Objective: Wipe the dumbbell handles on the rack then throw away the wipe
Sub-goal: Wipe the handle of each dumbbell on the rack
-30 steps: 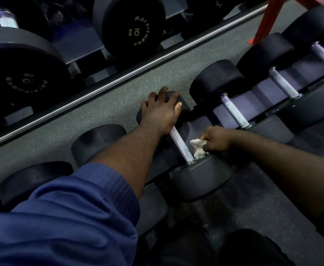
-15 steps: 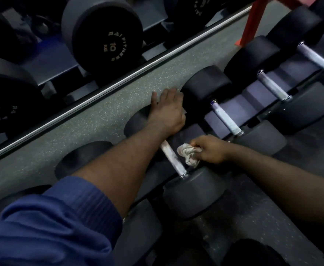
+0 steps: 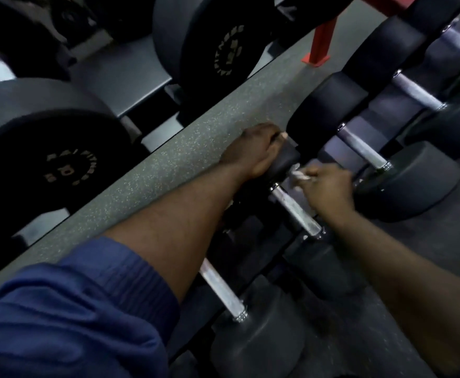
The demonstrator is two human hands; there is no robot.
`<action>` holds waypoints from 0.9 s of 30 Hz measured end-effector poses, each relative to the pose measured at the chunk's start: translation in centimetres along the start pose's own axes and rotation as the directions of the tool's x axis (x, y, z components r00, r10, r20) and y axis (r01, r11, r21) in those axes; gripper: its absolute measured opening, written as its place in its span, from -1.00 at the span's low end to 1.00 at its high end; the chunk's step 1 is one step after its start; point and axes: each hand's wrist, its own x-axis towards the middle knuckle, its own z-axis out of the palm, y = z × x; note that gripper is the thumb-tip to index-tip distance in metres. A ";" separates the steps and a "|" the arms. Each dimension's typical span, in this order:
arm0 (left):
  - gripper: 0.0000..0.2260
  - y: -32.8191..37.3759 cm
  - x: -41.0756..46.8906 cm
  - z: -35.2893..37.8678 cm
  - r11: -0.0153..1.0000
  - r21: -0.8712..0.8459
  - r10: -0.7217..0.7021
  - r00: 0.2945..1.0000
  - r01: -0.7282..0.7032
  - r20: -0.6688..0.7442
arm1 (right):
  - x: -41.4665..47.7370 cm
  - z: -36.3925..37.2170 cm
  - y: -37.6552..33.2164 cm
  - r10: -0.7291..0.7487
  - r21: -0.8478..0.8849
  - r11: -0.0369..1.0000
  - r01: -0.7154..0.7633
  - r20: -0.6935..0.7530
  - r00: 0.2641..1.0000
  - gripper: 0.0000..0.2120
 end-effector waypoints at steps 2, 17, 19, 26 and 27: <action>-0.70 0.1 0.5 1.1 0.991 0.131 -0.034 0.999 0.037 -0.018 | -1.5 2.3 -0.7 -0.023 -0.117 0.992 0.040 0.145 0.989 -0.84; -0.63 0.6 -0.3 2.5 0.942 0.312 -0.060 0.975 0.126 -0.214 | -1.7 2.0 -3.1 0.105 -0.225 0.974 -0.032 0.320 0.941 -0.82; -0.65 0.6 -0.4 2.4 0.944 0.313 -0.044 0.978 0.107 -0.202 | -0.2 1.8 -2.6 0.137 -0.157 0.983 -0.092 0.305 0.942 -0.83; -0.68 0.5 -0.3 2.5 0.949 0.298 -0.046 0.983 0.099 -0.178 | 0.5 1.1 -1.9 0.076 -0.086 0.995 -0.051 0.319 0.945 -0.79; -0.68 0.5 -0.3 2.5 0.951 0.294 -0.047 0.983 0.099 -0.177 | 0.9 1.0 -1.7 0.106 -0.050 0.994 -0.095 0.314 0.944 -0.78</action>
